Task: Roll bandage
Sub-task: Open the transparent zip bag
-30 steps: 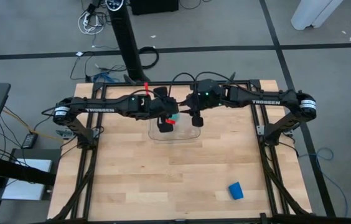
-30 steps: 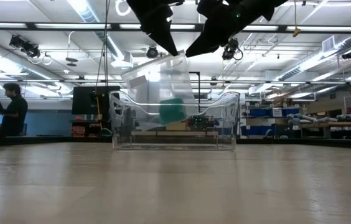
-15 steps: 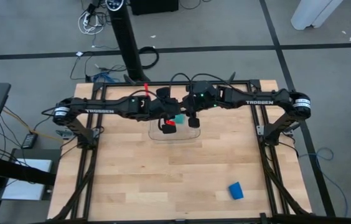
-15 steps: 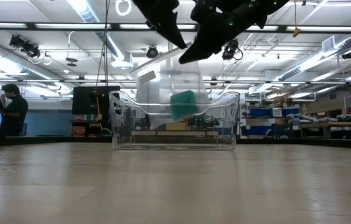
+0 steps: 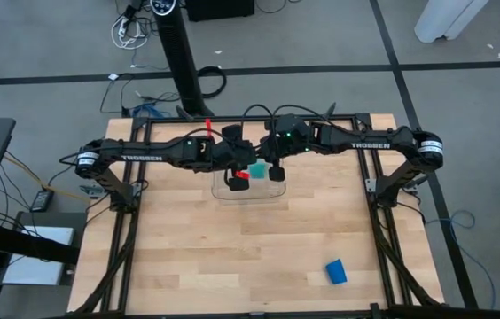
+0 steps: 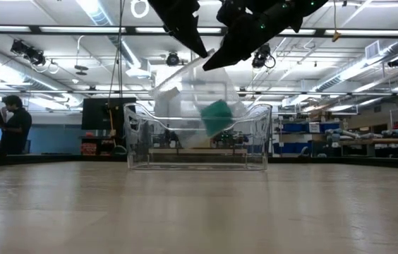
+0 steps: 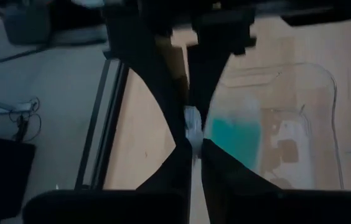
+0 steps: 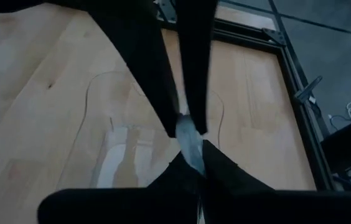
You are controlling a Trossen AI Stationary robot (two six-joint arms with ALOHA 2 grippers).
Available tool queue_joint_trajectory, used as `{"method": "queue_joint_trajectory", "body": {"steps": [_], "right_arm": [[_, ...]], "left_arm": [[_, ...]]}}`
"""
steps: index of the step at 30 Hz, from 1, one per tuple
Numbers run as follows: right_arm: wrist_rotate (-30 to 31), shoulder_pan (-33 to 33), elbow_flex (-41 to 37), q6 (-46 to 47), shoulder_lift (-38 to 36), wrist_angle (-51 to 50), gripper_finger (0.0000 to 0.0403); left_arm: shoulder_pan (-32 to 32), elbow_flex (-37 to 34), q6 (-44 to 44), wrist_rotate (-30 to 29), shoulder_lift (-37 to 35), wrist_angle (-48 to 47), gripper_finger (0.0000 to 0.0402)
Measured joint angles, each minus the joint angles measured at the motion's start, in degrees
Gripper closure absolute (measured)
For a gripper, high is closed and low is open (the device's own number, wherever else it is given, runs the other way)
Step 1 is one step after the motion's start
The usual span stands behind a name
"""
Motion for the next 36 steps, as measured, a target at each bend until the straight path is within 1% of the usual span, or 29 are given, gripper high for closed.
{"method": "queue_joint_trajectory", "body": {"steps": [9, 13, 16, 18, 20, 26, 29, 32, 36], "right_arm": [[-2.6, 0.0, 0.0, -0.5, 0.0, 0.7, 0.0403], [-2.6, 0.0, 0.0, -0.6, 0.0, 0.5, 0.0403], [-3.1, 0.1, 0.0, -0.6, -0.2, 0.6, 0.0403], [-3.7, 0.1, 0.0, -0.6, -0.4, 0.6, 0.0403], [-4.6, 0.1, 0.0, -0.6, -0.4, 0.7, 0.0403], [-4.1, -0.1, 0.0, -0.6, -0.4, -1.1, 0.0403], [-4.2, -0.1, 0.0, -1.6, -0.4, -3.4, 0.0403], [-4.2, 0.0, 0.0, -3.2, -1.2, -6.0, 0.0403], [-4.1, 0.9, 0.0, -2.5, -3.3, -8.5, 0.0403]], "left_arm": [[0.0, -0.9, -1.5, -0.1, 0.0, -2.5, 0.0379], [0.0, -0.9, -1.4, -2.0, 0.0, -3.4, 0.0380], [0.0, -1.0, -1.6, -3.6, 0.0, -6.5, 0.0385], [0.1, -1.1, -1.9, -4.4, 0.0, -6.9, 0.0388], [0.1, -1.1, -2.1, -4.5, 0.0, -7.0, 0.0392], [0.1, 0.2, -2.1, -4.2, 0.0, -8.6, 0.0389], [0.1, 2.0, -2.4, -0.8, 0.0, -9.0, 0.0382], [0.3, 2.5, -2.5, 5.2, -0.3, -6.8, 0.0378], [1.0, 1.9, -1.0, 14.2, -1.4, 1.1, 0.0370]]}}
